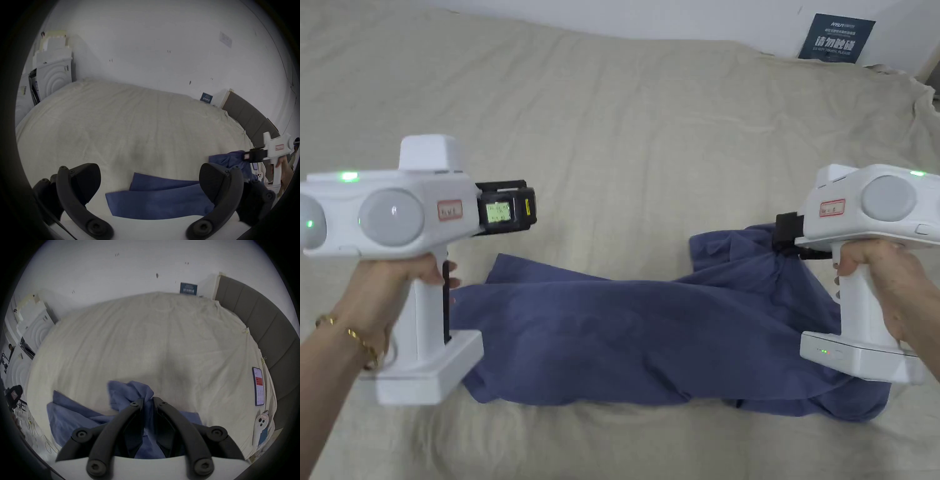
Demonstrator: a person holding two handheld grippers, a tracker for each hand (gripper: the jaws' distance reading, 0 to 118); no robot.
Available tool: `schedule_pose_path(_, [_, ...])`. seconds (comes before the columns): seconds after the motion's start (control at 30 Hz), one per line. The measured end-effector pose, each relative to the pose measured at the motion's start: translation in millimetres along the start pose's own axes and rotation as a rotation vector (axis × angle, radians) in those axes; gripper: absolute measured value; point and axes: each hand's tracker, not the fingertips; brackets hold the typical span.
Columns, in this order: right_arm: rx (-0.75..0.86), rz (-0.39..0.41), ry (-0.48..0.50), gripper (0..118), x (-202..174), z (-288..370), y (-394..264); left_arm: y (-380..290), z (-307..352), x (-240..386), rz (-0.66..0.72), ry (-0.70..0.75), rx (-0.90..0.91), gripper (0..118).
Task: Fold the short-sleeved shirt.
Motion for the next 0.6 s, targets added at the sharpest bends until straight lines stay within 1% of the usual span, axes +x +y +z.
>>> schedule_pose_path(0.1, [0.028, -0.012, 0.019, 9, 1, 16, 0, 17, -31, -10, -0.016, 0.053, -0.131, 118])
schedule_pose_path(0.23, [0.041, -0.007, 0.032, 9, 0, 27, -2, 13, -72, -5, -0.106, 0.161, -0.319, 118])
schedule_pose_path(0.33, [0.042, 0.0, 0.037, 9, 0, 27, -7, -7, -101, 2, -0.175, 0.192, -0.377, 118])
schedule_pose_path(0.4, [0.037, -0.01, 0.045, 9, 1, 26, -11, -19, -117, 5, -0.194, 0.228, -0.414, 118])
schedule_pose_path(0.43, [0.034, -0.013, 0.046, 9, 0, 25, -14, -23, -124, 5, -0.182, 0.236, -0.425, 113])
schedule_pose_path(0.47, [0.029, -0.013, 0.045, 9, 0, 24, -16, -29, -126, 4, -0.163, 0.241, -0.43, 104])
schedule_pose_path(0.5, [0.027, -0.01, 0.042, 9, 0, 22, -18, -33, -131, 3, -0.142, 0.244, -0.434, 89])
schedule_pose_path(0.53, [0.025, -0.009, 0.041, 9, 0, 19, -21, -37, -135, 2, -0.12, 0.243, -0.435, 82])
schedule_pose_path(0.6, [0.011, -0.014, 0.048, 9, 0, 16, -24, -41, -139, -2, -0.073, 0.219, -0.448, 79])
